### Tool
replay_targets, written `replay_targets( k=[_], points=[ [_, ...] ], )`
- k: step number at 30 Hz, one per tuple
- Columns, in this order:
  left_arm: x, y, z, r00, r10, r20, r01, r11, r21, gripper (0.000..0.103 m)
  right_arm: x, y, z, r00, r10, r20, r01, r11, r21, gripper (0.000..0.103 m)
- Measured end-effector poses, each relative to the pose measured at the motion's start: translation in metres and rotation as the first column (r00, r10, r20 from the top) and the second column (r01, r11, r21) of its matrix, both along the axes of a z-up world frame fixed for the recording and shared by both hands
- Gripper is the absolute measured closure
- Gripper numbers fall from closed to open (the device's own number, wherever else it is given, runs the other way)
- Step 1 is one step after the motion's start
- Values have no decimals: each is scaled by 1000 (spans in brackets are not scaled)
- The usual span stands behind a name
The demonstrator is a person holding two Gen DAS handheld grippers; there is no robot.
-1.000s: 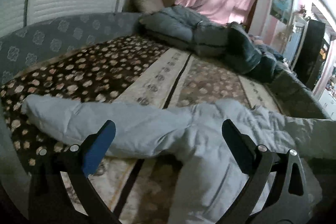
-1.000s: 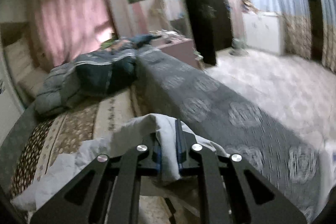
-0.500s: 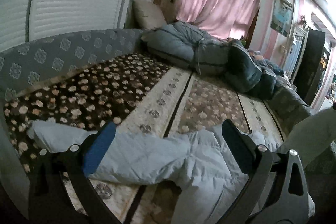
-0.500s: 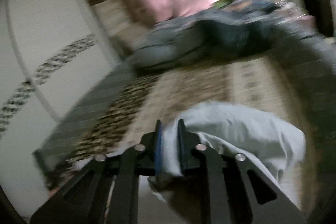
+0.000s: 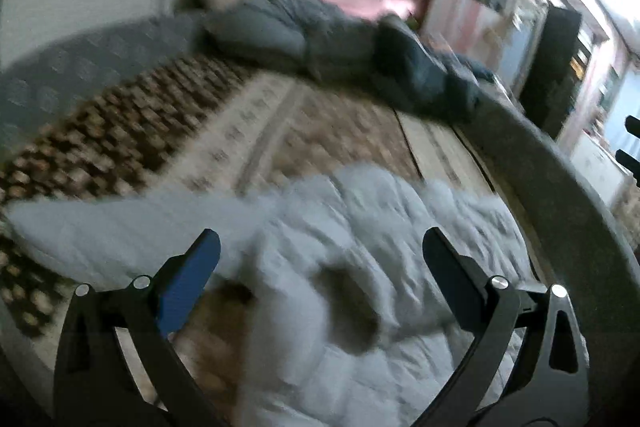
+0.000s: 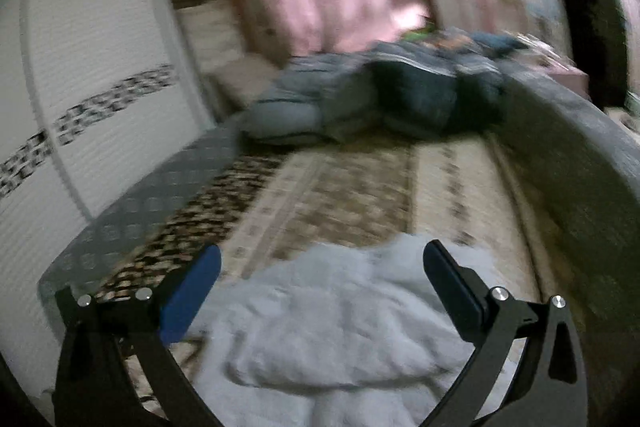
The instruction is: Fold large clothes
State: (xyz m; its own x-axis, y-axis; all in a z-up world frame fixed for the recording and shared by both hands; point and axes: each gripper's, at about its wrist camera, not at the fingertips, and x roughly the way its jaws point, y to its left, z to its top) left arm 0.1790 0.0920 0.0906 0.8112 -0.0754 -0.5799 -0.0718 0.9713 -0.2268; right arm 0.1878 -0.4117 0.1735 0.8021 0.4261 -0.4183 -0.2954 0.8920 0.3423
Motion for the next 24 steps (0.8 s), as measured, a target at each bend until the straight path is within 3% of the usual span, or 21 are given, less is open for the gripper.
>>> replay_targets(
  k=[4,7,9,10,11,13,14,16,19,21,22,23,24],
  points=[
    [33,-46,-56,989,-64,-132,60,998,-32,3,13,-51,-44,990,-119,-77,115,991,-66,2],
    [59,-72,-86,976,-62,-209,58,998,-21,4,18,-79,-73,980,-162,-115,149,983,-109,2],
    [79,-83,-109,959,-65,-276,55,998,-45,10,25,-94,-93,973,-176,-151,160,980,-117,2],
    [90,-87,-121,949,-80,-305,63,996,-66,24,28,-101,-103,968,-184,-168,165,979,-119,2],
    [97,-89,-128,943,-86,-323,67,995,-72,50,35,-104,-117,963,-191,-192,169,978,-123,2],
    [113,-88,-138,942,-97,-321,77,994,-73,85,42,-105,-136,953,-203,-225,178,976,-129,2],
    [120,-83,-137,945,-91,-314,74,995,-67,91,47,-106,-149,948,-207,-240,179,975,-134,2],
    [133,-61,-125,962,-28,-273,17,999,-43,94,56,-108,-167,942,-215,-256,183,973,-142,2],
    [159,-18,-101,971,96,-220,-79,993,86,94,76,-111,-188,929,-225,-295,186,970,-155,2],
    [176,-5,-100,965,56,-255,-26,993,118,86,96,-110,-202,920,-224,-323,179,970,-162,2],
    [177,-3,-99,967,44,-249,-6,988,151,71,106,-108,-209,919,-210,-333,165,974,-157,2],
    [174,-3,-97,971,42,-235,5,981,194,33,118,-104,-216,918,-195,-345,149,977,-154,2],
    [168,-1,-97,975,50,-218,3,973,232,13,132,-101,-225,914,-172,-366,124,981,-152,2]
  ],
)
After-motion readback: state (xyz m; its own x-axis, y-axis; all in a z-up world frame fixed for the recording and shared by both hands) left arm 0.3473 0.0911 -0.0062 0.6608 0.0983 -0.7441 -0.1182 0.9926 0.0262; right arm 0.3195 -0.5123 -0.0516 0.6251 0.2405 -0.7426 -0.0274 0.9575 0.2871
